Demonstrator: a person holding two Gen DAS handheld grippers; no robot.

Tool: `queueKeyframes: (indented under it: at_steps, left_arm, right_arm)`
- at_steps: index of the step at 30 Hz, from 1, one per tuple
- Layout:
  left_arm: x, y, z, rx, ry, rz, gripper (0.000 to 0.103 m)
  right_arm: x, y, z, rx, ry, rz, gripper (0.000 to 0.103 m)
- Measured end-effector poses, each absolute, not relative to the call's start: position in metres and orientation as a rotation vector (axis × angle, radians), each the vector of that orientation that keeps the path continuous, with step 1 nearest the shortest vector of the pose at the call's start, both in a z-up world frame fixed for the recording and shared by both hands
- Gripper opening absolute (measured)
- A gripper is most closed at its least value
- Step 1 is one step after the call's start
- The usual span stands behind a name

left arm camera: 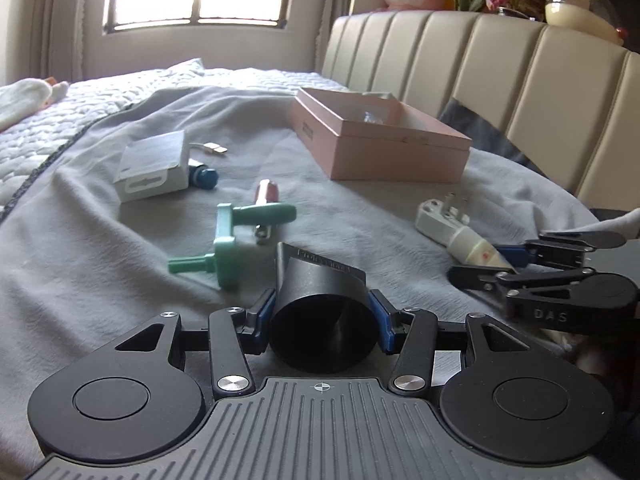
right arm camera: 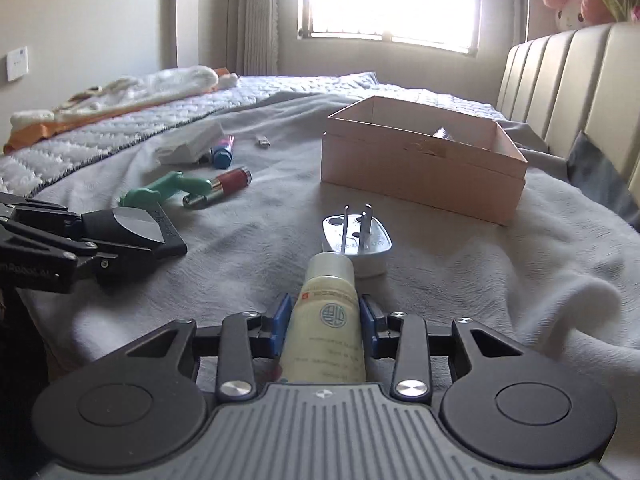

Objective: Organize rigid objects
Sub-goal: 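Carry the lotion bottle with the right tool while the left tool carries the nozzle toward the box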

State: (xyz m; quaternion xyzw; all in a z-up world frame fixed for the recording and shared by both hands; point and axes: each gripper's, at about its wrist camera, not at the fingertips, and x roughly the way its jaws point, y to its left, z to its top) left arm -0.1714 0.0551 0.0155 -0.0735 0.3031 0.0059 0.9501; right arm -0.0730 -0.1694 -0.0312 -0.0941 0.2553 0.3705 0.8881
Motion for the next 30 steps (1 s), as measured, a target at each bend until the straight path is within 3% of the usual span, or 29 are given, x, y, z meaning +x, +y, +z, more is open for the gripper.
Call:
queueKeyframes:
  at_steps: [4,11,18,23,30]
  left_arm:
    - [-0.147,0.063,0.012,-0.143,0.679,-0.079,0.053]
    - [-0.115,0.089,0.010,-0.240,0.773,-0.183,0.053]
    - [-0.104,0.086,0.019,-0.277,0.852,-0.132,0.053]
    - [-0.096,0.063,0.035,-0.127,0.982,-0.129,0.053]
    - [-0.090,0.051,0.071,-0.262,1.173,-0.135,0.053]
  right_arm:
    - [-0.062,-0.167,-0.033,-0.188,0.539,0.816,0.043]
    - [-0.030,-0.168,-0.013,-0.173,0.794,0.866,0.043]
    - [-0.040,-0.147,-0.006,-0.285,0.850,0.778,0.043]
    - [-0.035,-0.141,0.014,-0.297,1.030,0.671,0.027]
    - [-0.025,-0.158,0.056,-0.181,1.172,0.530,0.027]
